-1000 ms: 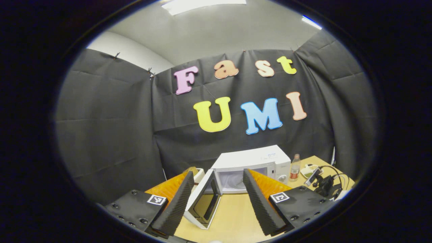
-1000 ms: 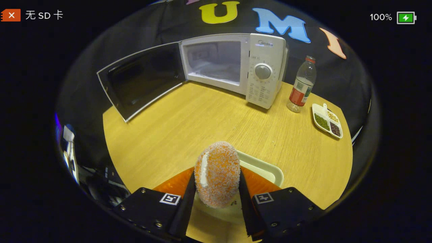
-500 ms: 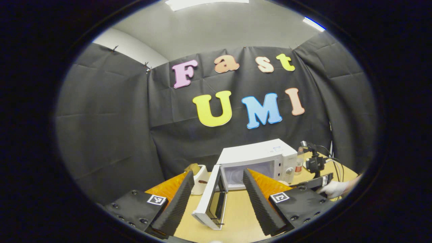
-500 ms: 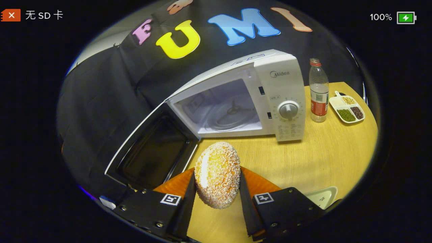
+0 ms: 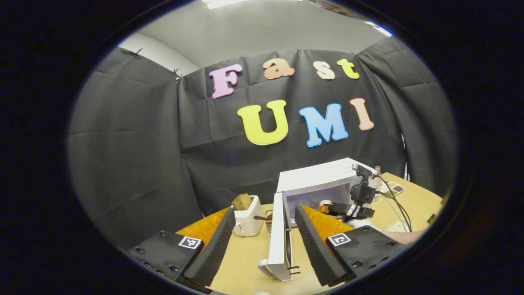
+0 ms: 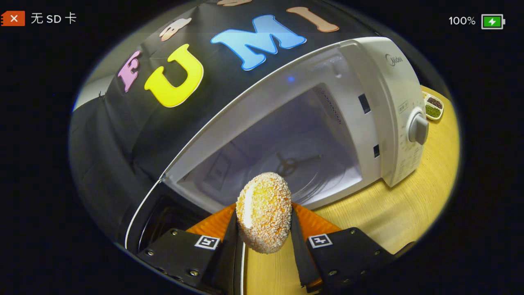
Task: Open the microwave oven with the left hand, put the food in, and close the microwave oven.
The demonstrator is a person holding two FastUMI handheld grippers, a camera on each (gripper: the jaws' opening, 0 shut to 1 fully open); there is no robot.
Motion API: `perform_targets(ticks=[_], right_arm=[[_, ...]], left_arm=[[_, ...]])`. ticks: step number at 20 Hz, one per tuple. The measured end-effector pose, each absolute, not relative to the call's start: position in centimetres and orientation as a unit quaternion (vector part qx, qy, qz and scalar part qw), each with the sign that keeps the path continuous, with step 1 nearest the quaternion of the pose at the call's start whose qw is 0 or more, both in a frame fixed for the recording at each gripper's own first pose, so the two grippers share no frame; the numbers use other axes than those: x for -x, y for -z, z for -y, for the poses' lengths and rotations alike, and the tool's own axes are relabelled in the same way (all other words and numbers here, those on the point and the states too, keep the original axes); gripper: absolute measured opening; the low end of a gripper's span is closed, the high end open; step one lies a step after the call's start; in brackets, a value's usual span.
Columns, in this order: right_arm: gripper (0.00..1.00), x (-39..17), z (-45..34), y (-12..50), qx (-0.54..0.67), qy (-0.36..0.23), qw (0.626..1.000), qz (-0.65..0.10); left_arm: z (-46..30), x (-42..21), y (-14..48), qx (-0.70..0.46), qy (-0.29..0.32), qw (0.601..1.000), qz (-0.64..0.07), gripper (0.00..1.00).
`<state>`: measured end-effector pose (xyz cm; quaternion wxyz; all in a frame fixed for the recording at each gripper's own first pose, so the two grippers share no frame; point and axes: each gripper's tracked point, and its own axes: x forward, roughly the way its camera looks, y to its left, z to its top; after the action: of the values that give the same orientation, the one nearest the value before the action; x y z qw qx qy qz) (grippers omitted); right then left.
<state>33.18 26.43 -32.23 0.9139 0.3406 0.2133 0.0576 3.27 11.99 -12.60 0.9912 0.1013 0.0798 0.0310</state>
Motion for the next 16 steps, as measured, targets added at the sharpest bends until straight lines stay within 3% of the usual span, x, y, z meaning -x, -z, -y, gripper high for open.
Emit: perform_targets(ticks=[8,10,12,13,16], right_arm=[[0.64,-39.8,-26.3,33.5,-0.315,0.057,0.937,-0.139],[0.64,-40.6,-25.8,34.5,-0.306,0.073,0.939,-0.137],[0.77,-41.0,-24.8,35.4,-0.293,0.093,0.942,-0.133],[0.89,-40.9,-24.8,35.7,-0.292,0.090,0.942,-0.139],[0.94,-39.8,-24.2,36.0,-0.283,0.089,0.943,-0.150]], left_arm=[[-14.6,-4.7,17.1,-0.105,-0.030,0.988,-0.107,1.00],[-14.5,-5.1,17.2,-0.105,-0.029,0.988,-0.105,0.92],[-13.7,-5.3,17.6,-0.110,-0.025,0.988,-0.107,0.92],[-13.5,-5.1,17.7,-0.113,-0.025,0.987,-0.108,0.96],[-12.9,-5.2,17.6,-0.116,-0.022,0.987,-0.106,0.96]])
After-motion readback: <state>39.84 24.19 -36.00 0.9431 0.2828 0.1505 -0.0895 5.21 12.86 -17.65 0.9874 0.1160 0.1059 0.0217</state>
